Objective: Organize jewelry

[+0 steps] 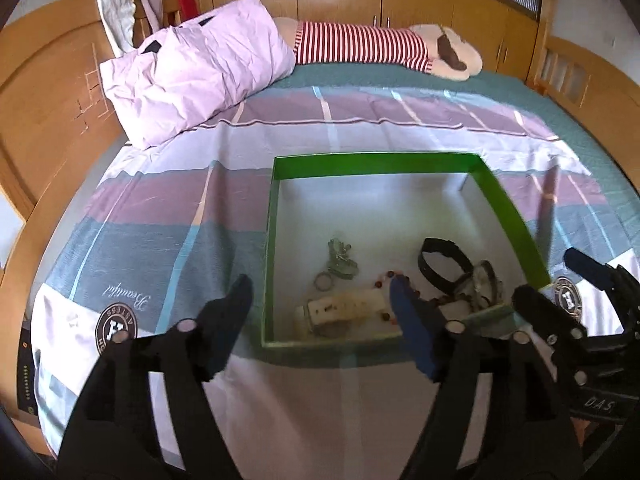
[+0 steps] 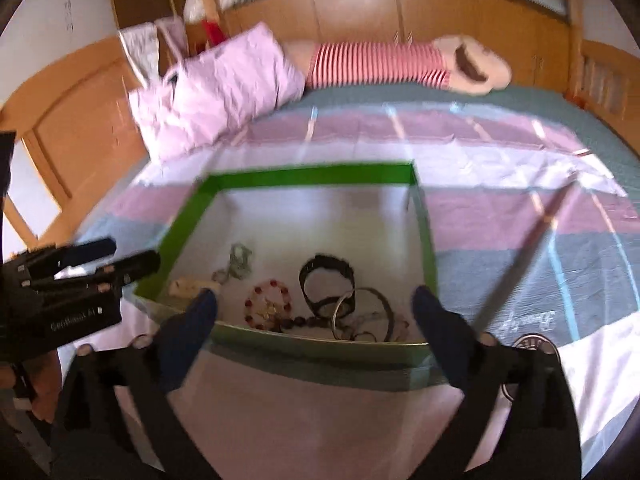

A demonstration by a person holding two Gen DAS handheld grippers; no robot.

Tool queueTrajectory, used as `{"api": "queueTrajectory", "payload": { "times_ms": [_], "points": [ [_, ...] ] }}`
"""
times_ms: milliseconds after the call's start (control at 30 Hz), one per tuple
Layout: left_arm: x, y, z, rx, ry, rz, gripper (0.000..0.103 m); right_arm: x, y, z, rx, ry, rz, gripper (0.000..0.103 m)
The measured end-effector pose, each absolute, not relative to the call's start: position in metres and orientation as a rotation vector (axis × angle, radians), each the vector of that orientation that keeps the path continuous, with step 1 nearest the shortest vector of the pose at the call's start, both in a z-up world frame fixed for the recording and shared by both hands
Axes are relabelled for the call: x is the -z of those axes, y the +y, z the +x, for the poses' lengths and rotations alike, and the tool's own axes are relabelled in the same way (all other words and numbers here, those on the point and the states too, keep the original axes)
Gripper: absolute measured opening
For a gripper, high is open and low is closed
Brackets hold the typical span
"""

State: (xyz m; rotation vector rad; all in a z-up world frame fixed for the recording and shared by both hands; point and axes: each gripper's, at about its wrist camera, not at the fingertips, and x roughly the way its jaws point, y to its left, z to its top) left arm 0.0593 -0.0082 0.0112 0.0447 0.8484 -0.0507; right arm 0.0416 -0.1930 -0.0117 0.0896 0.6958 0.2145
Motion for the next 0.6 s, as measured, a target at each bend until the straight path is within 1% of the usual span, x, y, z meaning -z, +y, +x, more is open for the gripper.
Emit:
{"api": "queueTrajectory", "payload": {
  "times_ms": [33,133,267,333,500,600],
  "points": [
    [-0.013,-0.006,0.053,0.051,0.845,0.047,0.081,0.011,-0.192,0.04,-0.212,0.694,0.078,0.102],
    [-0.011,-0.003,0.045,0.053,0.844,0.056,0.087,0.013,-0.182,0.037,-0.209,0.733,-0.01,0.102],
    [-0.012,0.008,0.05,0.033,0.857,0.079,0.09,0.012,-0.175,0.033,-0.19,0.733,-0.089,0.102],
    [-0.017,0.026,0.054,-0.015,0.844,0.04,0.097,0.009,-0.175,0.031,-0.172,0.724,-0.097,0.102],
    [-0.019,0.074,0.061,-0.055,0.867,-0.205,0.1,0.007,-0.186,0.033,-0.162,0.742,-0.042,0.102],
    [-0.013,0.068,0.063,-0.039,0.898,-0.209,0.1,0.008,-0.188,0.032,-0.155,0.753,-0.038,0.102]
  ]
}}
